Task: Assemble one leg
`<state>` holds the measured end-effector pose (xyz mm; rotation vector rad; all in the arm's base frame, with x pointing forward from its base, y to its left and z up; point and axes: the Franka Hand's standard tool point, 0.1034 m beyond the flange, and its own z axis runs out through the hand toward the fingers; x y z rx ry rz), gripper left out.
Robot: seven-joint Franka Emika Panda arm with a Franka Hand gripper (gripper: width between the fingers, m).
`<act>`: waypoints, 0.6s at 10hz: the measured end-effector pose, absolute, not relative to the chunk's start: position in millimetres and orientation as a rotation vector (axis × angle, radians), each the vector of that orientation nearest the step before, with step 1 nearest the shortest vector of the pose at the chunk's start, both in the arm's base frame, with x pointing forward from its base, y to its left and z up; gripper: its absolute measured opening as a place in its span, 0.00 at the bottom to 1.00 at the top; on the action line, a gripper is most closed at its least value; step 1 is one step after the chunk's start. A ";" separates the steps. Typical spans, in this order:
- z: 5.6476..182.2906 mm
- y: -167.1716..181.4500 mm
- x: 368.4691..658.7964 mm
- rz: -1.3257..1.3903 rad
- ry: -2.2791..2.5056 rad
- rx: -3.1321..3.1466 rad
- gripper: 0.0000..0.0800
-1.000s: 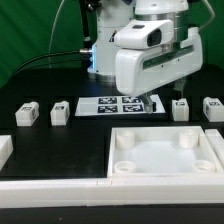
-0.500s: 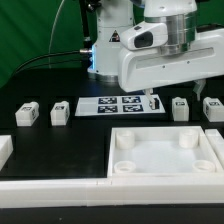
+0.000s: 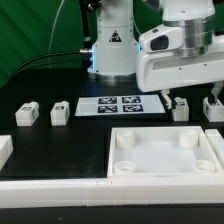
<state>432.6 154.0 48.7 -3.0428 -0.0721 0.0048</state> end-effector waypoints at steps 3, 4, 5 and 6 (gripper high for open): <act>49.5 193.3 423.3 0.000 -0.100 -3.035 0.81; 47.3 193.7 423.5 0.001 -0.115 -3.034 0.81; 47.2 191.5 422.8 0.044 -0.112 -3.040 0.81; 46.8 191.3 421.5 0.064 -0.115 -3.043 0.81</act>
Offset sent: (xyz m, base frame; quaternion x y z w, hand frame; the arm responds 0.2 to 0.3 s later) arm 0.0095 0.0184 -0.0065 -0.0024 0.0511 -0.0158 0.9986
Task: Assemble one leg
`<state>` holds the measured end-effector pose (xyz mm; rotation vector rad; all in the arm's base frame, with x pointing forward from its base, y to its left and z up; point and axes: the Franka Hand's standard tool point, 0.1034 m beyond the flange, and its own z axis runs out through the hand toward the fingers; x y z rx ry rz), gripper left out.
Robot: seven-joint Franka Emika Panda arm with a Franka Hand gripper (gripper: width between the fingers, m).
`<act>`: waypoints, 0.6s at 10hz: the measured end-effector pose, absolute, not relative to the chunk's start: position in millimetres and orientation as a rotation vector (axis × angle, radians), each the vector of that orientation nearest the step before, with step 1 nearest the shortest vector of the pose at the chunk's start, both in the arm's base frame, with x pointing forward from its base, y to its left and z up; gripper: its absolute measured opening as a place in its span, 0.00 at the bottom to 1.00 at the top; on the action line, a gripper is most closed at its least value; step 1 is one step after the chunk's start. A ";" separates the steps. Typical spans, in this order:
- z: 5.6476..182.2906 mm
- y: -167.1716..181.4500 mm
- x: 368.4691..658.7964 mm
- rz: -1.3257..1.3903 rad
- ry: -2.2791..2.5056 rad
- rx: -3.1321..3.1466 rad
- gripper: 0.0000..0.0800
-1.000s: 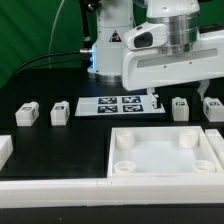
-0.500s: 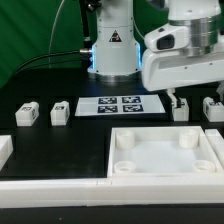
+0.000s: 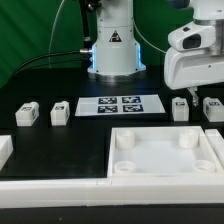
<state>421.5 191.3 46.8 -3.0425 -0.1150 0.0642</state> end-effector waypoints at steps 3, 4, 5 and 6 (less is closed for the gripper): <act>45.7 180.3 413.5 0.473 -0.182 -3.040 0.81; 42.2 183.4 405.8 0.617 -0.192 -3.025 0.81; 39.2 187.9 399.7 0.763 -0.201 -3.003 0.81; 37.4 193.1 396.7 0.875 -0.190 -2.987 0.81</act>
Offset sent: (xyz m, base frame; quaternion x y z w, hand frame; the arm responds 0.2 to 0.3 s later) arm -0.0221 0.0102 -0.0081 0.0042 -0.2661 0.0045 0.9639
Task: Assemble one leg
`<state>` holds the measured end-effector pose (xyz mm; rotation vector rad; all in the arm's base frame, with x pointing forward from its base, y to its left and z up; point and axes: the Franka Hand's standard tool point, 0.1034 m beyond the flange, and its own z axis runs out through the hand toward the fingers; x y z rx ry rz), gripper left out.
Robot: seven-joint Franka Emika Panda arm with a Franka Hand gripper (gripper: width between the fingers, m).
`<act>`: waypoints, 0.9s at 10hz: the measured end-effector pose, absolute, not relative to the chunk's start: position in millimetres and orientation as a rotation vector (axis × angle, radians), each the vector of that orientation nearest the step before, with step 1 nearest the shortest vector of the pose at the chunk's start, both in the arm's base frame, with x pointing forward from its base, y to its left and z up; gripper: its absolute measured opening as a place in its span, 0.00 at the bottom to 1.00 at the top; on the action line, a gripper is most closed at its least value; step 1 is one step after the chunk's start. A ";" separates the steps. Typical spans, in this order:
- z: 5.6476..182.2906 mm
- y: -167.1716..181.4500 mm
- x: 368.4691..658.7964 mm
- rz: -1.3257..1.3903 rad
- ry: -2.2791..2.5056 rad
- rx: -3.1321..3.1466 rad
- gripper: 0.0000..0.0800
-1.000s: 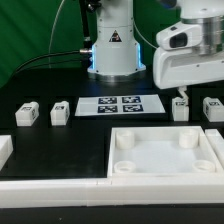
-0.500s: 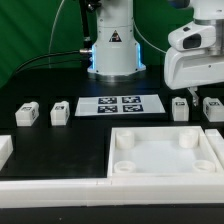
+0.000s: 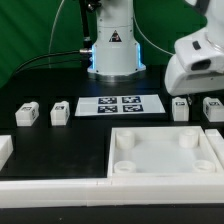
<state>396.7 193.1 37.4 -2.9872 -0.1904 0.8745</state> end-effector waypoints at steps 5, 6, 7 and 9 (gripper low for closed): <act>22.6 200.6 396.3 1.212 -0.168 -2.895 0.81; 18.9 200.2 394.6 1.221 -0.166 -2.892 0.81; 13.6 200.5 393.7 1.218 -0.163 -2.891 0.81; 8.8 200.8 392.4 1.216 -0.160 -2.892 0.81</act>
Offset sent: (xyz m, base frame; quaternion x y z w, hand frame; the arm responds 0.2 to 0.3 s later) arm 0.0012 0.0044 -0.0106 -0.0038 -0.0037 0.0331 0.9994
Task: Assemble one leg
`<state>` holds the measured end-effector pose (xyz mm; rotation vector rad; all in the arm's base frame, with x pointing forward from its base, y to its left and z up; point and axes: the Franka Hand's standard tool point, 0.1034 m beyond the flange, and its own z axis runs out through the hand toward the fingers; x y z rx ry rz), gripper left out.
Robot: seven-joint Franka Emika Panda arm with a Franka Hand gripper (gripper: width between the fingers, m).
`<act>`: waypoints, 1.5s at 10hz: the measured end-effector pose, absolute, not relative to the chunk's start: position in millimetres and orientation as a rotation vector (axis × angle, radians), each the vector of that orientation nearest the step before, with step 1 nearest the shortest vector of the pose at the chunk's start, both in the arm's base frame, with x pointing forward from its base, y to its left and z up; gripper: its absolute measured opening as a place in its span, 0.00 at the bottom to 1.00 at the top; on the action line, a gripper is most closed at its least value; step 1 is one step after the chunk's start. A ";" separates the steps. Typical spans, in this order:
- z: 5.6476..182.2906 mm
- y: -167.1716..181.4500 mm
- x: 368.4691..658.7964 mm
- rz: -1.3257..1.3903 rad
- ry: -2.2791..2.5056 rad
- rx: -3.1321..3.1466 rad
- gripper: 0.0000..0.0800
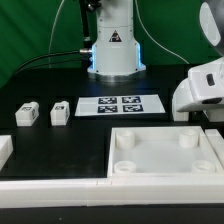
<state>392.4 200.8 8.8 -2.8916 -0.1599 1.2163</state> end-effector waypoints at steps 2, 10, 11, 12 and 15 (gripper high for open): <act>6.7 200.2 391.1 1.212 -0.159 -2.893 0.81; 6.0 198.4 391.5 1.214 -0.155 -2.891 0.36; 6.1 197.9 391.8 1.213 -0.154 -2.891 0.36; 6.2 196.7 392.5 1.212 -0.150 -2.890 0.36; 24.4 188.0 397.0 1.204 -0.145 -2.888 0.36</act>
Offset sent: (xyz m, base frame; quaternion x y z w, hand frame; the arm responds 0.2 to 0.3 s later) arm -0.0002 -0.0022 -0.0027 0.0011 -0.0014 0.0004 1.0000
